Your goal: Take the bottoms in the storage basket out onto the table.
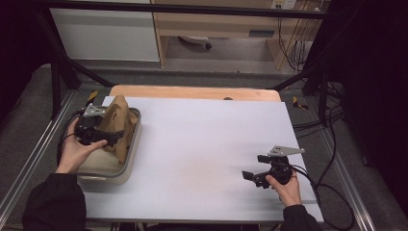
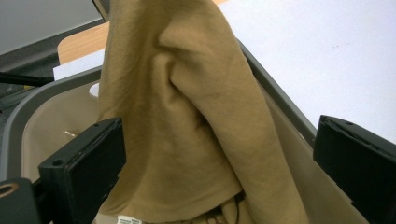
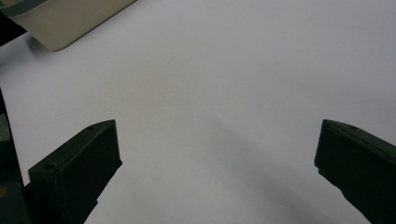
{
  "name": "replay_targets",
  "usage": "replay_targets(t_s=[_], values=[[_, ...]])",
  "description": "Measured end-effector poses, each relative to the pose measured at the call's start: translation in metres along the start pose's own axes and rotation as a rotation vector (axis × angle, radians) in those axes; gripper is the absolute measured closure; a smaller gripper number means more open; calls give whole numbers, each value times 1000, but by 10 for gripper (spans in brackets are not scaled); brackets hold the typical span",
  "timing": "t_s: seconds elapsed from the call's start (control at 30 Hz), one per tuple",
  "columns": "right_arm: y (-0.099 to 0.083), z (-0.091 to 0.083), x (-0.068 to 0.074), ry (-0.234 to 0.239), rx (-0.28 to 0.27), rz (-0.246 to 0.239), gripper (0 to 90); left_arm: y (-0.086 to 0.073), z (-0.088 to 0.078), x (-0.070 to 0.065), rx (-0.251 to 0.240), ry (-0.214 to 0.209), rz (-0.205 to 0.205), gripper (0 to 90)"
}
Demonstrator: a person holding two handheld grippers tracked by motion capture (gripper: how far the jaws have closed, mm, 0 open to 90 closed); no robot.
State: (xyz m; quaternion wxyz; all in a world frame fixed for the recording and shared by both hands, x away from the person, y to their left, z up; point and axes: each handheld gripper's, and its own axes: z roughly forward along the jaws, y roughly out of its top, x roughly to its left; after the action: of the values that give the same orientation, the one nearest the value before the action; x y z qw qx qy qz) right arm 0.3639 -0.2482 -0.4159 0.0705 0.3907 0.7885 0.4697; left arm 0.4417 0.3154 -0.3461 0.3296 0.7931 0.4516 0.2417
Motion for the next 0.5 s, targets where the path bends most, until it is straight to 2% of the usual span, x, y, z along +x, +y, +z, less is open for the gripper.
replay_targets(t_s=[0.37,0.5], values=[[0,0,0,0,-1,1,7,3,12,9,25,26,-9,23],[0,0,0,1,1,1,7,3,17,14,25,24,-18,23]])
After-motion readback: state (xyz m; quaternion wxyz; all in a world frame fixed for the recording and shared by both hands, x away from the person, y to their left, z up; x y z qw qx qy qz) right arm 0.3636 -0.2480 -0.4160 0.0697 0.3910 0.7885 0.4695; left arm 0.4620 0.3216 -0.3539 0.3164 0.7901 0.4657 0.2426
